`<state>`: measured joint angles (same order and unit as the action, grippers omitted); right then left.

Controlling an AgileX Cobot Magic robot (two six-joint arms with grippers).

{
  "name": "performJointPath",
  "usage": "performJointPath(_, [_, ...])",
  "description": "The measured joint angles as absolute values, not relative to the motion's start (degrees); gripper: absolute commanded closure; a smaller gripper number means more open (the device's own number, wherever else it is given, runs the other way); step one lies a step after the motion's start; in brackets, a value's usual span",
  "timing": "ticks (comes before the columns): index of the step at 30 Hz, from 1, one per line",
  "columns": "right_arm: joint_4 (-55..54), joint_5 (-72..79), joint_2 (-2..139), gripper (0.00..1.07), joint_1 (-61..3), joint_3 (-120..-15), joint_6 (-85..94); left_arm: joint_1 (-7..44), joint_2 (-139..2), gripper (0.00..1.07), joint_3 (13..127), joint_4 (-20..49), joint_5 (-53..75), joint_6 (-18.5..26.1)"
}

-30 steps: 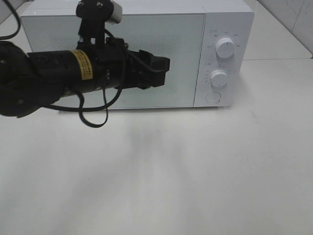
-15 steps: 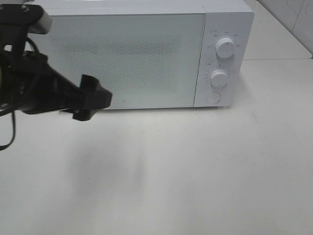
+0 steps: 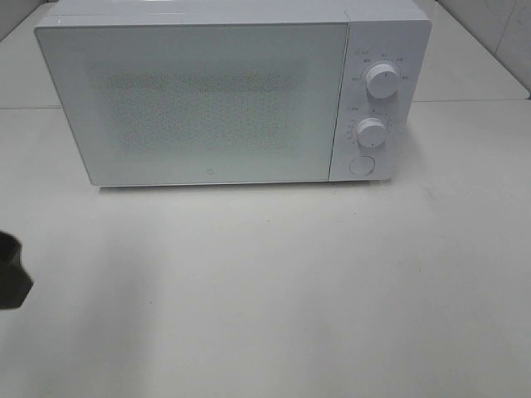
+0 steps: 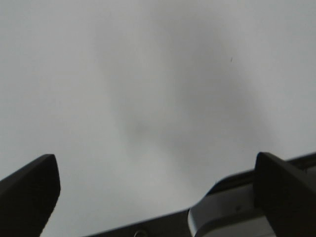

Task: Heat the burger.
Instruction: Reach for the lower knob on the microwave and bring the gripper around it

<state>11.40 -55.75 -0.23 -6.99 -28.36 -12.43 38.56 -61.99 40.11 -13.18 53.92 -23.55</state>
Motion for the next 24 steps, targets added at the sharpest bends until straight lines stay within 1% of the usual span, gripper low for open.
performJointPath(1, [11.40,-55.75,-0.23,0.31,-6.99,-28.36,-12.43,38.56,-61.99,0.05,40.11,-13.18,53.92,-23.55])
performJointPath(2, [11.40,-55.75,-0.23,0.31,-6.99,-28.36,-12.43,38.56,-60.73,0.05,40.11,-11.52,58.44,-20.28])
performJointPath(3, [11.40,-55.75,-0.23,0.31,-6.99,-28.36,-12.43,38.56,-60.05,0.05,40.11,-10.60,60.33,-19.14])
performJointPath(4, [11.40,-55.75,-0.23,0.31,-6.99,-28.36,-12.43,38.56,-60.05,0.05,40.11,-10.60,60.33,-19.14])
performJointPath(5, [11.40,-55.75,-0.23,0.31,-6.99,-28.36,-12.43,38.56,-58.84,0.05,40.11,-8.71,63.08,-17.25])
performJointPath(6, [11.40,-55.75,-0.23,0.31,-6.99,-28.36,-12.43,38.56,-58.21,0.05,40.11,-7.56,64.17,-16.39])
performJointPath(7, [11.40,-55.75,-0.23,0.31,-6.99,-28.36,-12.43,38.56,-58.21,0.05,40.11,-7.56,64.17,-16.39])
performJointPath(8, [11.40,-55.75,-0.23,0.31,-6.99,-28.36,-12.43,38.56,-56.67,0.06,39.99,-5.73,65.49,-14.67])
performJointPath(9, [11.40,-55.75,-0.23,0.31,-6.99,-28.36,-12.43,38.56,-56.67,0.06,39.99,-5.73,65.49,-14.67])
performJointPath(11, [11.40,-55.75,-0.23,0.31,-6.99,-28.36,-12.43,38.56,-53.92,0.06,38.50,-3.32,65.66,-10.94])
performJointPath(12, [11.40,-55.75,-0.23,0.31,-6.99,-28.36,-12.43,38.56,-52.65,0.06,37.47,-2.46,65.60,-9.63])
performJointPath(13, [11.40,-55.75,-0.23,0.31,-6.99,-28.36,-12.43,38.56,-52.65,0.06,37.47,-2.46,65.60,-9.63])
performJointPath(14, [11.40,-55.75,-0.23,0.31,-6.99,-28.36,-12.43,38.56,-50.25,0.06,35.07,-0.97,65.55,-7.85])
performJointPath(16, [11.40,-55.75,-0.23,0.31,-6.99,-28.36,-12.43,38.56,-48.87,0.06,33.86,-0.40,65.49,-7.28])
performJointPath(18, [11.40,-55.75,-0.23,0.31,-6.99,-28.36,-12.43,38.56,-43.20,0.06,31.51,0.00,64.52,-6.65])
performJointPath(21, [11.40,-55.75,-0.23,0.31,-6.99,-28.36,-12.43,38.56,-41.65,0.06,31.23,0.29,63.66,-6.59])
performJointPath(23, [11.40,-55.75,-0.23,0.31,-6.99,-28.36,-12.43,38.56,-36.78,0.06,30.14,0.00,62.34,-6.42])
performJointPath(24, [11.40,-55.75,-0.23,0.31,-6.99,-28.36,-12.43,38.56,-36.78,0.06,30.14,0.00,62.34,-6.42])
